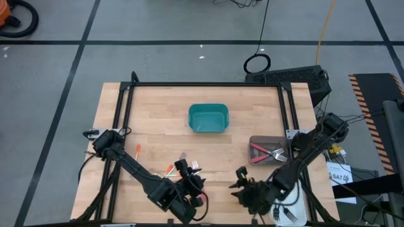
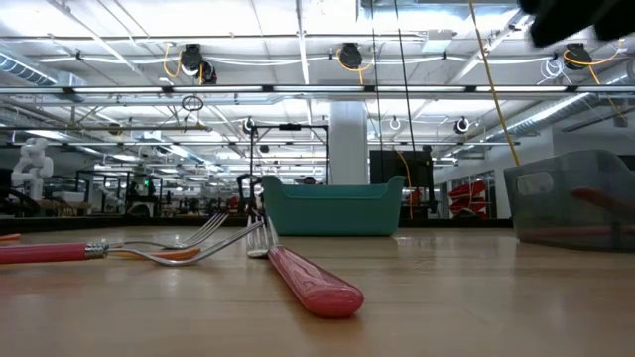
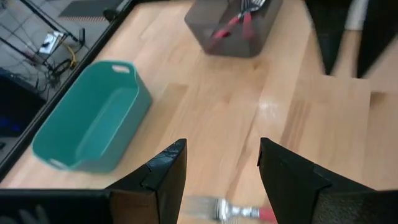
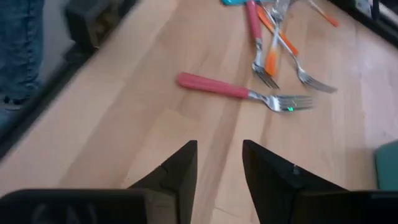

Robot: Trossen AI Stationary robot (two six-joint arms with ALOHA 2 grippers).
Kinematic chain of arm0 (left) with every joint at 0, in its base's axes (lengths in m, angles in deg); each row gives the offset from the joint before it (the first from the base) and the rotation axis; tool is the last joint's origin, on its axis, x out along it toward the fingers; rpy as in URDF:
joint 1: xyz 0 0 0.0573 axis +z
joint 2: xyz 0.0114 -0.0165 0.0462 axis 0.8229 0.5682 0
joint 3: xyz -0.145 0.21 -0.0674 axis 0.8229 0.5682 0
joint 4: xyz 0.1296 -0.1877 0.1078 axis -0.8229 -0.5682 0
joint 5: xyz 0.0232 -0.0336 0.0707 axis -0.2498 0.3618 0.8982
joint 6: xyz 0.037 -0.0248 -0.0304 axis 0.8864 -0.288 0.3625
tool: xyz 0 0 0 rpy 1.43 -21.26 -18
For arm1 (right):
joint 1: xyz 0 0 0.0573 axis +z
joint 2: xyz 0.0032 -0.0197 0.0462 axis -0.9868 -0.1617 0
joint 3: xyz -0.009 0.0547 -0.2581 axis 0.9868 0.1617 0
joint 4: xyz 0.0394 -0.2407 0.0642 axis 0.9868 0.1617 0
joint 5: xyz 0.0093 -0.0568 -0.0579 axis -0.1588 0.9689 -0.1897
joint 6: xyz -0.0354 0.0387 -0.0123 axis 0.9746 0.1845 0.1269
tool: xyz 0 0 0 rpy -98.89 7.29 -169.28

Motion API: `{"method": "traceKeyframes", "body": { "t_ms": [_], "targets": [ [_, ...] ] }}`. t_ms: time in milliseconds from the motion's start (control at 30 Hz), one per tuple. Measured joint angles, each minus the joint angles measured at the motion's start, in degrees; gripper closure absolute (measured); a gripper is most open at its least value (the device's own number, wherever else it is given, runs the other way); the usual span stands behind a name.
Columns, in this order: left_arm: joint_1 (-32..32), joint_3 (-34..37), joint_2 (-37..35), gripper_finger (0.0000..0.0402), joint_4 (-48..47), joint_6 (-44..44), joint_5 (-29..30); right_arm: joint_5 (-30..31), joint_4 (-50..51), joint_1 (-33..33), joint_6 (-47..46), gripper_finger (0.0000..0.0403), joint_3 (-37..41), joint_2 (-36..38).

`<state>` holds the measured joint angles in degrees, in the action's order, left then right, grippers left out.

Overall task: Sort silverware by color (type)
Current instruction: Put the pink fork into the black bin

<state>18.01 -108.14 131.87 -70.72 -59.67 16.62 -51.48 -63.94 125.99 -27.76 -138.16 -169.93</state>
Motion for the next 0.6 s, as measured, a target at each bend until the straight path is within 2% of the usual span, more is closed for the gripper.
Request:
{"method": "traceKeyframes", "body": {
  "t_ms": [200,400,600],
  "targets": [
    [-1.1,2.1,0.0,0.0206,-4.2,-3.5,0.0,-1.4,-1.0,-2.9,-0.5,0.0284,0.4,0.0],
    [-0.5,6.0,0.0,0.0206,-5.4,-4.7,-1.6,-1.4,-2.0,-3.0,-0.5,0.0284,0.4,0.0],
    [0.8,6.4,0.0,0.0206,-5.8,-4.4,-3.7,-1.5,-1.3,-1.4,-2.4,0.0284,0.4,0.0]
  ]
}}
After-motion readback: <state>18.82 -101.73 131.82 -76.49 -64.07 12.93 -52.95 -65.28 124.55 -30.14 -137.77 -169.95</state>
